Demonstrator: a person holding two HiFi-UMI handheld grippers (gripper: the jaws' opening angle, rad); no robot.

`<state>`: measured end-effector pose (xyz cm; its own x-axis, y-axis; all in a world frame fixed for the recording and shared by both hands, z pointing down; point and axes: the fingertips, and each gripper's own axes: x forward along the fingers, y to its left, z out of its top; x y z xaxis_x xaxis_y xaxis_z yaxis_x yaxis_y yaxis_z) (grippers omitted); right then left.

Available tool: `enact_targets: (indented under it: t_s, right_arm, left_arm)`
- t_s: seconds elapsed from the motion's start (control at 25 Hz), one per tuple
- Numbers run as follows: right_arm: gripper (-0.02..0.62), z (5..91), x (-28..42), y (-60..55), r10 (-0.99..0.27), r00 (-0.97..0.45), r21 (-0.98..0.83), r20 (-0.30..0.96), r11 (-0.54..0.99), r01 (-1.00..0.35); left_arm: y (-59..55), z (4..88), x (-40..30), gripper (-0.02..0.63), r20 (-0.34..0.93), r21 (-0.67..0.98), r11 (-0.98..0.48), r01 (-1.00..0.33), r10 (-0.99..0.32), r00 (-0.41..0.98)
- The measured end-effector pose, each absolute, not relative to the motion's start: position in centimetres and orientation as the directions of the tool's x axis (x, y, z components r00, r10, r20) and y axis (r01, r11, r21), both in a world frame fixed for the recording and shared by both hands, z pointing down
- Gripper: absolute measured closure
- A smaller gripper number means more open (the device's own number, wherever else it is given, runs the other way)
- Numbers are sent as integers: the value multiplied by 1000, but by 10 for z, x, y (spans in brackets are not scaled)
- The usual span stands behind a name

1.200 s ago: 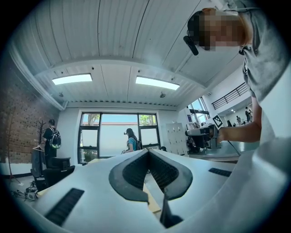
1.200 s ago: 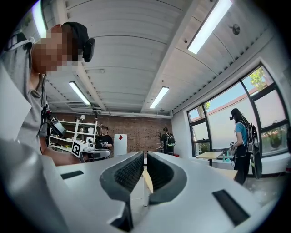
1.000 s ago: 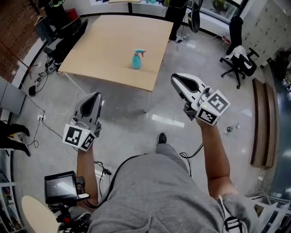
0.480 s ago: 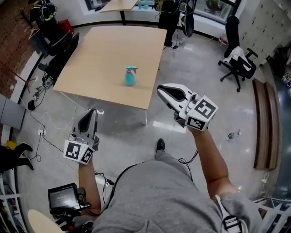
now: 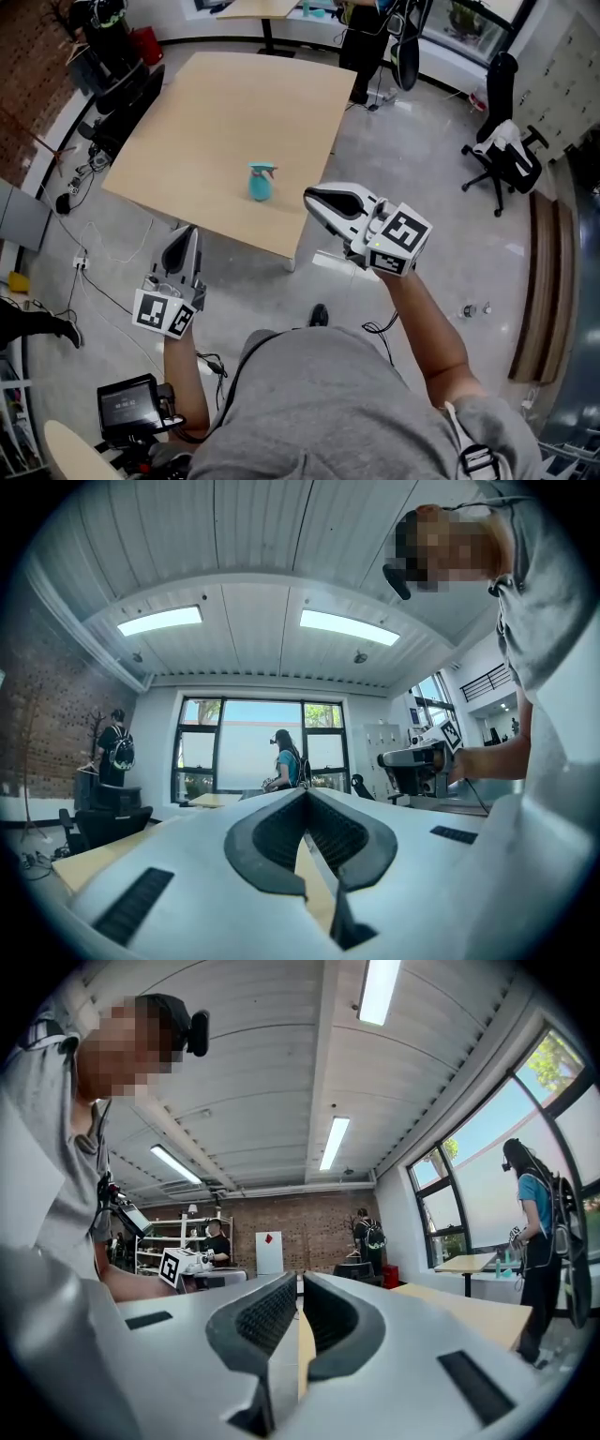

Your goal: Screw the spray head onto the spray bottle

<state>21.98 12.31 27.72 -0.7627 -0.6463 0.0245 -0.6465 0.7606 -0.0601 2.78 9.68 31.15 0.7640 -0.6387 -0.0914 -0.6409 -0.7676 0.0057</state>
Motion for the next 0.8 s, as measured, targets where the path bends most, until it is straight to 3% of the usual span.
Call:
enact_targets:
  t_s: [0.52,0.8]
  right_arm:
    - [588,306,217,50,-638,-769,-100,44,763,-638]
    - [588,318,202,-15,-701,-712,-116,38,705,-700]
  left_arm:
    - [14,346,45,603,-55,49,-793,-608,-610,791]
    - [-67,348,54,602,-87,40,-862,-505,-506,858]
